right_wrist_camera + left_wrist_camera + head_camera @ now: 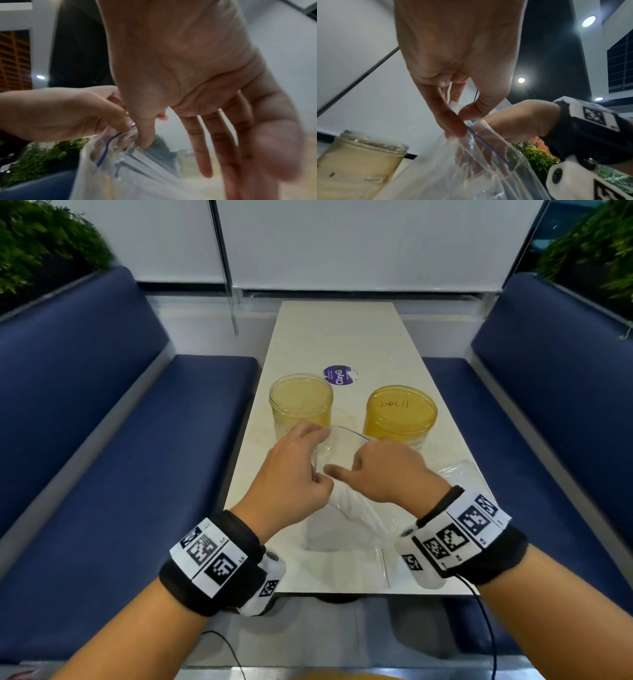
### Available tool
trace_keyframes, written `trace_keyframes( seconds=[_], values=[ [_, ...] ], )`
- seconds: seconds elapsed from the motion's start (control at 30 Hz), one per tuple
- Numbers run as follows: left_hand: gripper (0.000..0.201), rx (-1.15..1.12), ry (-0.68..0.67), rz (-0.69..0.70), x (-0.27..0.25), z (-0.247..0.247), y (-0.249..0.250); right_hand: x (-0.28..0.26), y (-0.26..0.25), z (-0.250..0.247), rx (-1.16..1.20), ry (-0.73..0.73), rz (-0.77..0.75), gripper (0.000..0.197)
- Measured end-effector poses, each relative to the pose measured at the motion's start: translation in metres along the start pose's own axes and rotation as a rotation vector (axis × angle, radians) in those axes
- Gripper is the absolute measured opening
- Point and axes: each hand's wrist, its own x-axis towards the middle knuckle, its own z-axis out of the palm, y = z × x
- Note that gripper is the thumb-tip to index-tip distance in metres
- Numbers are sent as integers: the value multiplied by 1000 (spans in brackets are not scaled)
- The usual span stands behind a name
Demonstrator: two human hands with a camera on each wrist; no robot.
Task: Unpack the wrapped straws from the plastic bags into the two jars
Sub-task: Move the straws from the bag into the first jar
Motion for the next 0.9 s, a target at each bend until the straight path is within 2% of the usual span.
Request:
trace_keyframes(
  seconds=[0.1, 0.17, 0.27, 0.33, 0.4, 0.53, 0.63, 0.7, 0.83, 0.9],
  values=[
    [69, -70, -8, 20, -4, 8, 2, 2, -13, 2, -61, -196, 40, 69],
    [69, -101, -10, 33, -6, 13, 3, 1, -17, 4, -42, -282, 68, 56],
    [68, -82, -16, 35, -9, 17, 2, 4, -16, 14, 50, -362, 106, 31],
    [67, -57, -15, 26, -10, 19, 0, 5, -14, 19, 102, -380, 123, 21],
    [65, -49, -15, 23, -11, 20, 0, 7, -11, 23, 134, -377, 124, 19],
    [65, -5, -13, 30, -11, 22, 1, 11, -3, 27, 221, -414, 149, 33],
    [64, 26, 6, 58, -11, 23, 0, 8, 3, 19, 154, -391, 123, 43],
    [66, 32, 15, 94, -11, 26, -2, 2, 4, 12, 124, -360, 101, 42],
    [76, 22, 31, 86, -7, 33, -6, -22, -3, -10, -86, -153, 24, 35],
    [80, 27, 43, 78, -5, 38, -10, -36, -9, -28, -197, -75, -73, 34]
  ],
)
